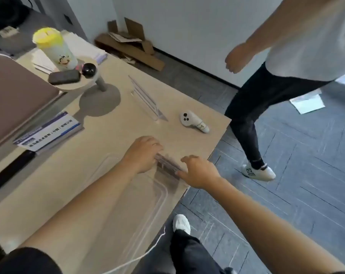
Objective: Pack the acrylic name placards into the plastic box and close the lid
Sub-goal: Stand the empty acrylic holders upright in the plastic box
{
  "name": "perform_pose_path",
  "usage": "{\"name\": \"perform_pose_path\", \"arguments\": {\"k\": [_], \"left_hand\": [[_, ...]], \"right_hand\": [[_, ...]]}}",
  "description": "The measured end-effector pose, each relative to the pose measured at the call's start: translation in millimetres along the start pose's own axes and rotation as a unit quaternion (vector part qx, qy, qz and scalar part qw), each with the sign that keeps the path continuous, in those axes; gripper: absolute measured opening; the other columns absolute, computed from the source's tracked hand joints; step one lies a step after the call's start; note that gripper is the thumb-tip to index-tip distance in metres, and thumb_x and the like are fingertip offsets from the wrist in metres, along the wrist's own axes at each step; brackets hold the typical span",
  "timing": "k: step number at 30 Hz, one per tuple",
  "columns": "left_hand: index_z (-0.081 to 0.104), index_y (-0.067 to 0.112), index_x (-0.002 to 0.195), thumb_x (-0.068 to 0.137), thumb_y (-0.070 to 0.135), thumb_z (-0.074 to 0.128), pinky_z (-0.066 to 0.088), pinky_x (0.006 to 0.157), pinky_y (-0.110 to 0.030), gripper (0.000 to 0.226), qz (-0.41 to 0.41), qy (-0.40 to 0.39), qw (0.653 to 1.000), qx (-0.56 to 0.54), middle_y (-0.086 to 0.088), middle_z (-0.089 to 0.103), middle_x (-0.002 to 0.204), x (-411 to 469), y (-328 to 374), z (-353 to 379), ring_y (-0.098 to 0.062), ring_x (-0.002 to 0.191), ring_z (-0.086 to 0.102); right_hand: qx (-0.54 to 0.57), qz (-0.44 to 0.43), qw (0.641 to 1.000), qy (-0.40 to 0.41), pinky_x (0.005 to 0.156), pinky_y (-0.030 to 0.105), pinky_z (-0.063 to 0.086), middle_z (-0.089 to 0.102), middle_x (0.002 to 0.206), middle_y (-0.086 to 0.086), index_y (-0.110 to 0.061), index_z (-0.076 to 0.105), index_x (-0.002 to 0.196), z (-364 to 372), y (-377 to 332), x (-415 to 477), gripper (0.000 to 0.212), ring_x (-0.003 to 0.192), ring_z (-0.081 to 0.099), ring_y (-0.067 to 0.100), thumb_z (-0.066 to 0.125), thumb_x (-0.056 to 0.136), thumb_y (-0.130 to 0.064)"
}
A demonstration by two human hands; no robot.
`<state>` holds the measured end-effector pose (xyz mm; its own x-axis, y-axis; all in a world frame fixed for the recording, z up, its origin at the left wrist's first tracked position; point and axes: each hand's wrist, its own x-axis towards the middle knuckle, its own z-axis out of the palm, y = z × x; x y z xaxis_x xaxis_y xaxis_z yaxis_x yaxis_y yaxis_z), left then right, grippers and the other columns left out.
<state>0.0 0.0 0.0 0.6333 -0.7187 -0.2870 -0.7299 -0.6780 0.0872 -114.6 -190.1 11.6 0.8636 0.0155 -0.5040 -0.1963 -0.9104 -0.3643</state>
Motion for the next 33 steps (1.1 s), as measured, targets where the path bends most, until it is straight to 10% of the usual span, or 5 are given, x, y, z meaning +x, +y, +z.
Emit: {"name": "perform_pose_path", "arguments": {"k": [3,9,18,27,33], "left_hand": [[0.071,0.025,0.09,0.064,0.019,0.076,0.043,0.087,-0.036,0.027,0.03,0.011,0.999,0.032,0.0,0.069,0.091,13.5,-0.2,7.7,-0.03,0.095,0.063],[0.071,0.026,0.093,0.086,0.032,0.06,0.046,0.074,-0.032,0.014,0.001,0.02,0.998,0.054,0.001,0.072,0.092,10.7,3.1,3.3,-0.026,0.09,0.067],[0.06,0.025,0.089,0.093,0.042,0.051,0.042,0.059,-0.032,0.02,-0.069,0.146,0.983,-0.087,0.004,0.062,0.085,-80.0,-13.9,-66.0,-0.028,0.08,0.061],[0.055,0.019,0.083,0.096,0.034,0.051,0.045,0.053,-0.033,0.021,-0.219,0.288,0.922,-0.139,0.008,0.057,0.078,-238.3,-56.3,-78.0,-0.018,0.068,0.054],[0.056,0.018,0.082,0.095,0.026,0.056,0.028,0.047,-0.022,0.015,-0.3,0.362,0.87,-0.151,0.012,0.05,0.07,-360.5,-55.4,-61.0,-0.012,0.058,0.047]], "right_hand": [[-0.011,-0.01,1.0,-0.017,0.088,0.041,0.053,0.063,0.127,0.006,-0.021,0.055,0.133,3.9,1.4,11.6,0.046,0.115,0.06,0.031,0.056,0.094,-0.045],[-0.058,-0.034,0.998,-0.009,0.063,0.034,0.045,0.056,0.081,0.01,-0.015,0.053,0.084,-2.3,3.9,19.7,0.013,0.079,0.059,0.035,0.047,0.095,-0.017],[-0.028,-0.169,0.979,0.11,0.073,0.04,0.056,0.073,0.086,-0.009,-0.032,0.074,0.094,-105.2,-39.3,24.7,0.03,0.08,0.065,0.017,0.061,0.082,-0.057],[0.21,-0.208,0.937,0.186,0.101,0.033,0.039,0.049,0.143,-0.003,-0.026,0.035,0.146,-81.8,-206.0,-11.6,0.077,0.129,0.046,0.014,0.068,0.083,-0.056],[0.341,-0.209,0.916,0.005,0.11,0.056,0.037,0.024,0.159,0.002,-0.04,0.02,0.15,-25.8,-314.6,-46.8,0.094,0.141,0.034,0.03,0.052,0.073,-0.084]]}}
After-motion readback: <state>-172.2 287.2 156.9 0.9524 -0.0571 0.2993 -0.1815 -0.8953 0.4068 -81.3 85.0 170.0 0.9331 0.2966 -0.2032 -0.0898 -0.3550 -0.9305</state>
